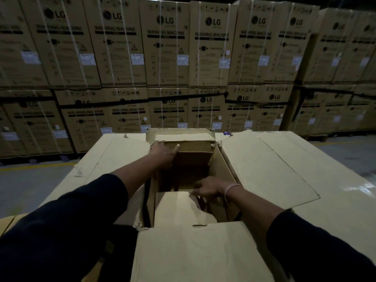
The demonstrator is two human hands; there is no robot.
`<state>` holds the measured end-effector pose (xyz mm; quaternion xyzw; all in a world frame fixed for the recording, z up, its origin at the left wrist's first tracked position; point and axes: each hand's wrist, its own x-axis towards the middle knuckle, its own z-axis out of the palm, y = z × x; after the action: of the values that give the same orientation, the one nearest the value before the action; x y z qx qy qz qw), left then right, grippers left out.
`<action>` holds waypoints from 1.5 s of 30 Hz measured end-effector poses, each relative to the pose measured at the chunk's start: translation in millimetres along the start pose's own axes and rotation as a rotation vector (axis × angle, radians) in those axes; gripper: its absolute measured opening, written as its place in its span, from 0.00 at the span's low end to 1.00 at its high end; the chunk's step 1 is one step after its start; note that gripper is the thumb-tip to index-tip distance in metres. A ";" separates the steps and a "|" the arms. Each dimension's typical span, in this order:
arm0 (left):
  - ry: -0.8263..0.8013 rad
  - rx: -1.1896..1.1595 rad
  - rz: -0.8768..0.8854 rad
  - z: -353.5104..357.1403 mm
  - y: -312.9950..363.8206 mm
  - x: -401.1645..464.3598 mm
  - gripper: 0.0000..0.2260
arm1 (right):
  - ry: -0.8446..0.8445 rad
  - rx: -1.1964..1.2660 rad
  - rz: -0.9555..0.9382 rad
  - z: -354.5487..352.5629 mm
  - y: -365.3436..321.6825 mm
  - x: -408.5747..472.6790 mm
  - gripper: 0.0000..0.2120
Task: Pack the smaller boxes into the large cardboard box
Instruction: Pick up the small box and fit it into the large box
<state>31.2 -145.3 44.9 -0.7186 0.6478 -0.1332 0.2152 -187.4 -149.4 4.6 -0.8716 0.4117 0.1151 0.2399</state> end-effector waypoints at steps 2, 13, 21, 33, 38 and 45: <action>0.006 0.004 -0.008 -0.8 -9.7 3.5 0.37 | 0.071 0.023 -0.052 -18.1 -3.4 -12.8 0.25; 0.066 -0.057 0.020 1.2 -6.0 11.0 0.32 | -0.098 0.045 -0.012 -33.7 5.7 -59.8 0.21; 0.068 -0.213 0.056 -10.5 6.0 4.3 0.19 | -0.119 -0.081 -0.082 -38.7 5.3 -63.1 0.11; 0.114 -0.396 0.025 -14.9 10.7 -5.7 0.19 | 0.057 0.029 -0.183 -36.6 8.5 -42.7 0.11; 0.118 -0.407 0.004 -17.2 6.4 -15.2 0.22 | 0.153 -0.023 -0.191 -40.4 2.0 -40.4 0.22; 0.185 -0.462 -0.009 -14.3 5.6 -37.2 0.28 | 0.422 -0.108 -0.053 -40.8 2.9 -23.4 0.33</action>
<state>15.0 -110.9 58.0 -0.7365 0.6746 -0.0477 -0.0155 -204.4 -156.4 48.1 -0.8986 0.4228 -0.0541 0.1042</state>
